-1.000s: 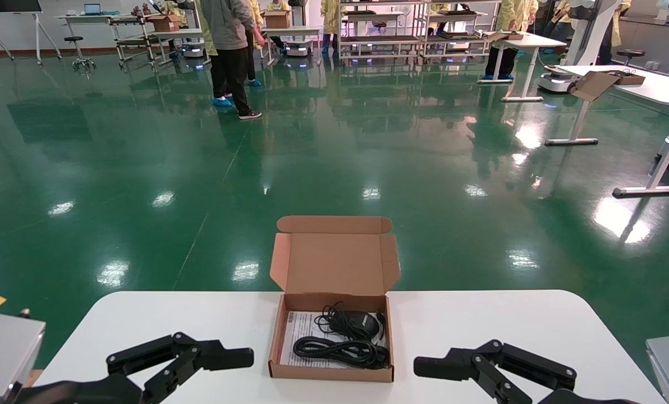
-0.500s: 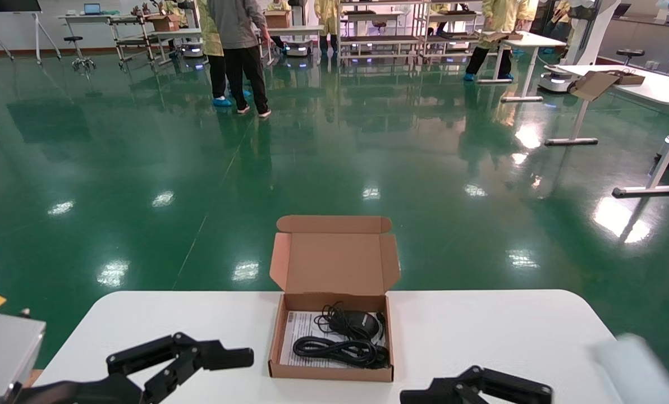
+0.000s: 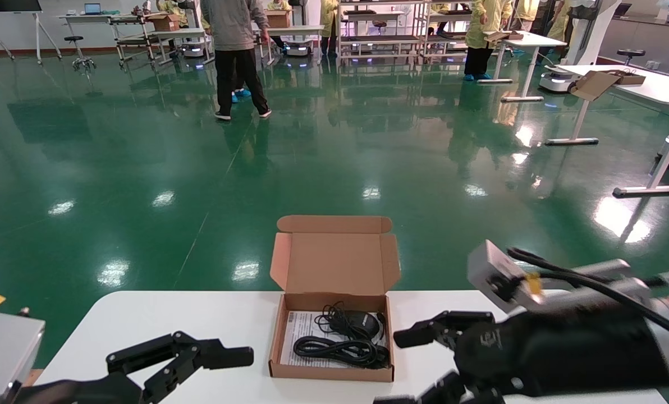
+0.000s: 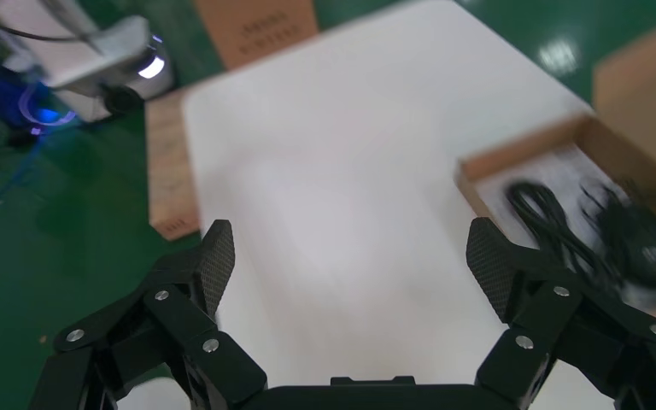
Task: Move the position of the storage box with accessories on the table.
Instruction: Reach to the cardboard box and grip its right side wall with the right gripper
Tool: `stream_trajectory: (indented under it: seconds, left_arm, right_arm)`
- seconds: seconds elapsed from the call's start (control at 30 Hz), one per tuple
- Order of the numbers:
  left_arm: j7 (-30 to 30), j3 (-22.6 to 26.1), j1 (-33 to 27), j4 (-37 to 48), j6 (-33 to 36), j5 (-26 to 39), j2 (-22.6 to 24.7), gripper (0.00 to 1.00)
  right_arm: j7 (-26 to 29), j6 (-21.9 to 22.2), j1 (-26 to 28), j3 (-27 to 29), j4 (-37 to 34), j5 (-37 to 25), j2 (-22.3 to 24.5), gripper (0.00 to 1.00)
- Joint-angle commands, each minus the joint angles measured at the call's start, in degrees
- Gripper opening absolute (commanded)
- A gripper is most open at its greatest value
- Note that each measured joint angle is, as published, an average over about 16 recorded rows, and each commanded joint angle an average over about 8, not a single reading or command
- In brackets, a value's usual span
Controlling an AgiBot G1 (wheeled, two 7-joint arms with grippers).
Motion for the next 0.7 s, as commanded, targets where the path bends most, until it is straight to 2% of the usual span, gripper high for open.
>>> stream_trajectory:
  seconds: [0.03, 0.23, 0.4, 0.53, 0.7]
  left_arm:
    - [0.0, 0.0, 0.0, 0.0, 0.0, 0.0, 0.0, 1.00]
    - [0.0, 0.0, 0.0, 0.0, 0.0, 0.0, 0.0, 1.00]
    - [0.0, 0.0, 0.0, 0.0, 0.0, 0.0, 0.0, 1.00]
    - [0.0, 0.0, 0.0, 0.0, 0.0, 0.0, 0.0, 1.00]
    - [0.0, 0.0, 0.0, 0.0, 0.0, -0.1, 0.0, 1.00]
  right_arm:
    - [0.1, -0.1, 2.7, -2.4, -3.7, -1.7, -1.7, 1.00]
    - [-2.8, 2.6, 8.0, -7.5, -17.9, -8.9, -7.7, 1.00]
    - [-5.9, 9.5, 9.9, -10.2, -28.1, -14.6, -12.3, 1.00]
    - [-7.8, 14.7, 10.4, -10.9, -33.1, -16.4, -14.8, 1.00]
    - [-8.7, 16.7, 10.6, -10.9, -35.2, -16.6, -15.8, 1.00]
